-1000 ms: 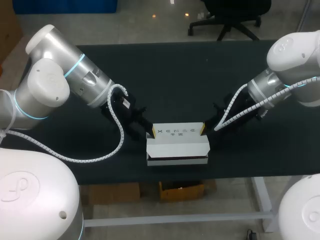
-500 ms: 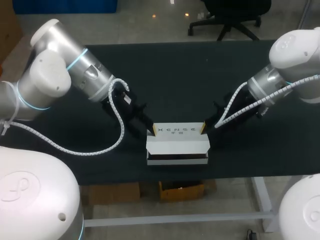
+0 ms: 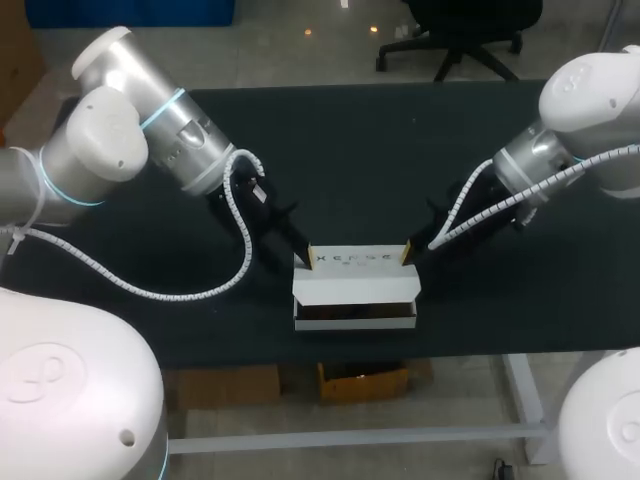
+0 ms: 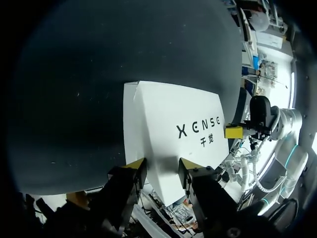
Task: Assemble the packaging by folding the flat box into shape, placing the metal phone stand inside, and closing the box properly
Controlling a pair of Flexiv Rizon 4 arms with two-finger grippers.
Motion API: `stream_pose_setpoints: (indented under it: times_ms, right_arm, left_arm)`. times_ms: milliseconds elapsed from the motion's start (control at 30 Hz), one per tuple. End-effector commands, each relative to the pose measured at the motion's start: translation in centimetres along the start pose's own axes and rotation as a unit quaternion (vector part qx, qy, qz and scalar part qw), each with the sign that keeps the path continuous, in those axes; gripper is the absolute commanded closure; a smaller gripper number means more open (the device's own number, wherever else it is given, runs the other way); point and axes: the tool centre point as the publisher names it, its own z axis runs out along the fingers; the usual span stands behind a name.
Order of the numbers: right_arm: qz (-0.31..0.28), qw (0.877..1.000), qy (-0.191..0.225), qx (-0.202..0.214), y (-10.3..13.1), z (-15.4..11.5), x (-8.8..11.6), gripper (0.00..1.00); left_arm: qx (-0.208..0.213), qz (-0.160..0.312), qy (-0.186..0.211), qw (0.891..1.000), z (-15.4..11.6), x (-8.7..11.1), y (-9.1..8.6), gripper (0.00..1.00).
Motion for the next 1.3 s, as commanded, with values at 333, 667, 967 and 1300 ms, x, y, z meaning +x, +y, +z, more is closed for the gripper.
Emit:
stream_pose_setpoints:
  times_ms: [333, 667, 967, 1300]
  right_arm:
    - [0.009, 1.0, -0.005, 0.001, 0.1, 0.0, 0.6, 0.7]
    - [0.019, 1.0, -0.008, 0.003, 0.2, -0.3, 0.7, 0.71]
    - [0.024, 1.0, -0.01, 0.003, 0.4, -0.4, 0.9, 0.7]
    - [0.031, 0.999, -0.009, 0.003, 0.6, -0.6, 1.0, 0.7]
  left_arm:
    - [-0.015, -0.038, 0.007, 0.999, -0.2, 0.6, -0.3, 0.56]
    - [-0.024, -0.056, 0.014, 0.998, -0.7, 0.6, -0.3, 0.57]
    - [-0.039, -0.073, 0.022, 0.996, -0.9, 0.7, -0.8, 0.57]
    - [-0.05, -0.087, 0.029, 0.995, -1.0, 0.8, -1.1, 0.57]
